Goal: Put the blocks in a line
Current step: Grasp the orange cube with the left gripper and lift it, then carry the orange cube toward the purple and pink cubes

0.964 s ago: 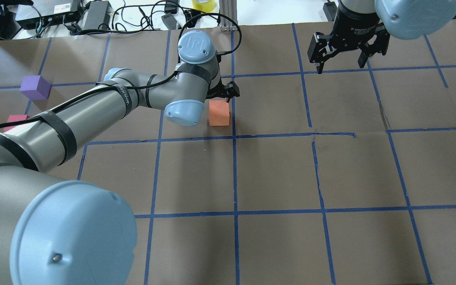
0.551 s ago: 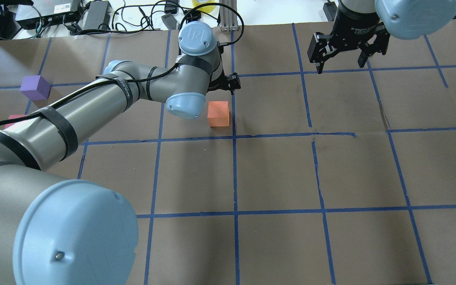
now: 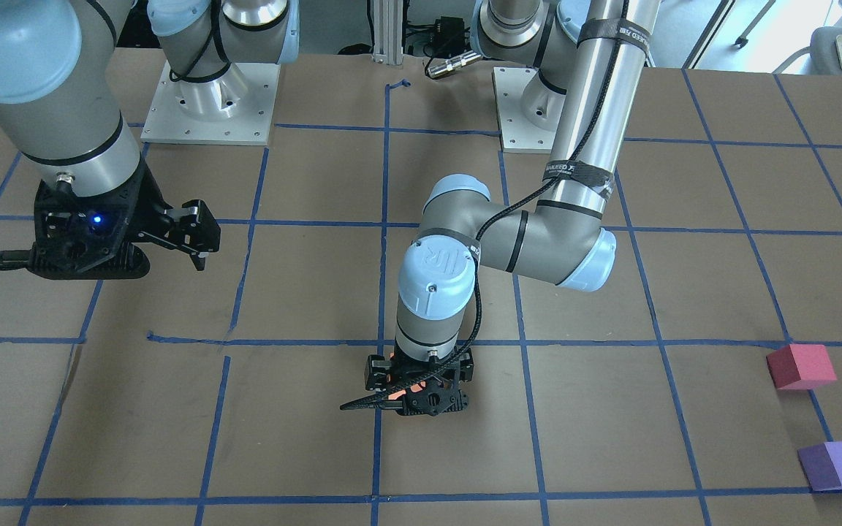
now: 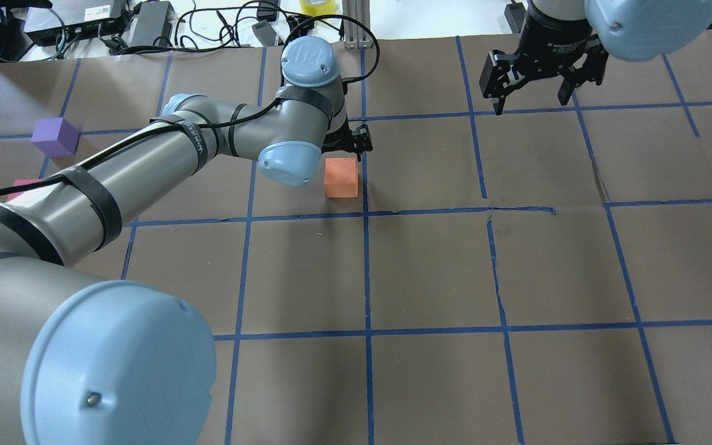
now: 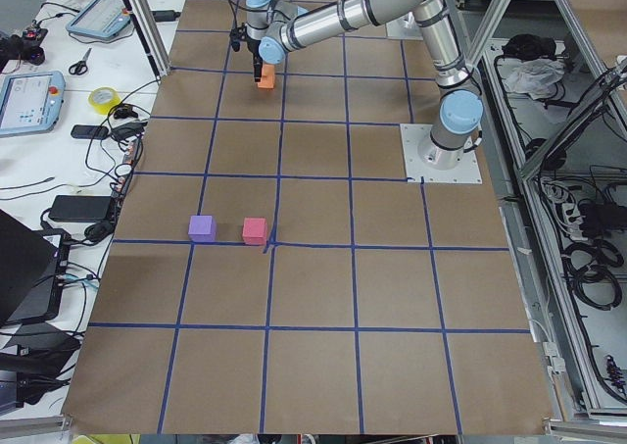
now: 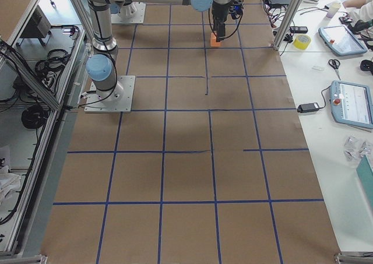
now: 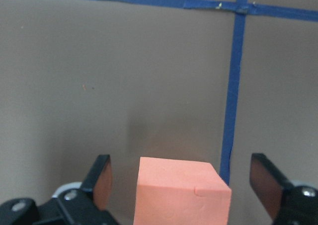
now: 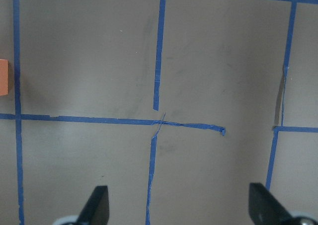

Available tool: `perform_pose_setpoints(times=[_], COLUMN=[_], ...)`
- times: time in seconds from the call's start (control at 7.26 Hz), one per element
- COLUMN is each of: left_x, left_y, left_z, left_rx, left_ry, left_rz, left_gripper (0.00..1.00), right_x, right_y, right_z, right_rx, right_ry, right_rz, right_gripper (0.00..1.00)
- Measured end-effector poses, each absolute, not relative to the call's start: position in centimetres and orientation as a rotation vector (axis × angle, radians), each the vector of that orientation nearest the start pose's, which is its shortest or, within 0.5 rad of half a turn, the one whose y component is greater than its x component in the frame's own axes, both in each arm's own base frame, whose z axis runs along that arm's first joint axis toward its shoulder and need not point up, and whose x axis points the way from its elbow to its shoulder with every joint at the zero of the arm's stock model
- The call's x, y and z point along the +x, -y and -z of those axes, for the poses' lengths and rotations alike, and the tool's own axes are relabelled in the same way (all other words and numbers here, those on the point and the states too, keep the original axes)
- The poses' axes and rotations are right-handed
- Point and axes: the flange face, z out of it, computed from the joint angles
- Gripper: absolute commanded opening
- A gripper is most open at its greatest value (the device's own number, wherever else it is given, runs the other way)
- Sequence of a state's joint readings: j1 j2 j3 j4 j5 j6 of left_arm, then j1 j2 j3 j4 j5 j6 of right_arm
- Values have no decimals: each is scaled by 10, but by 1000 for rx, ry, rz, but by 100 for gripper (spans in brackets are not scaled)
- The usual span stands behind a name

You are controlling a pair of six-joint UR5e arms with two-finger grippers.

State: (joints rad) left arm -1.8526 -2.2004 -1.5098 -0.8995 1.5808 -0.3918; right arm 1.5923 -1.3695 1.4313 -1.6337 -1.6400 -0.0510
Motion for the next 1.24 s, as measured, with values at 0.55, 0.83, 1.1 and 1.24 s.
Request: perform_pose_setpoints(times=[0.55,0.83,1.1,1.24], left_x=[-323,-321,-277,-223], left_y=[622,624,644,661], left_z=[-188,-202,-237,-246], left_rx=[-254,-269,-372,-477], left_ry=[-3152,-3155,-3147,-3135], left_rz=[82,126,213,220], left_gripper=[19,15,9,9], right_x=[138,137,136,136], right_y=[574,574,574,574], right_z=[-455,-454,-454,-455], right_rx=[-115,-111,-107,-102], right_ry=[-3211,-3213,-3213,-3213], right_rz=[-1,-3,-4,-3], right_gripper=[100,100,100,100])
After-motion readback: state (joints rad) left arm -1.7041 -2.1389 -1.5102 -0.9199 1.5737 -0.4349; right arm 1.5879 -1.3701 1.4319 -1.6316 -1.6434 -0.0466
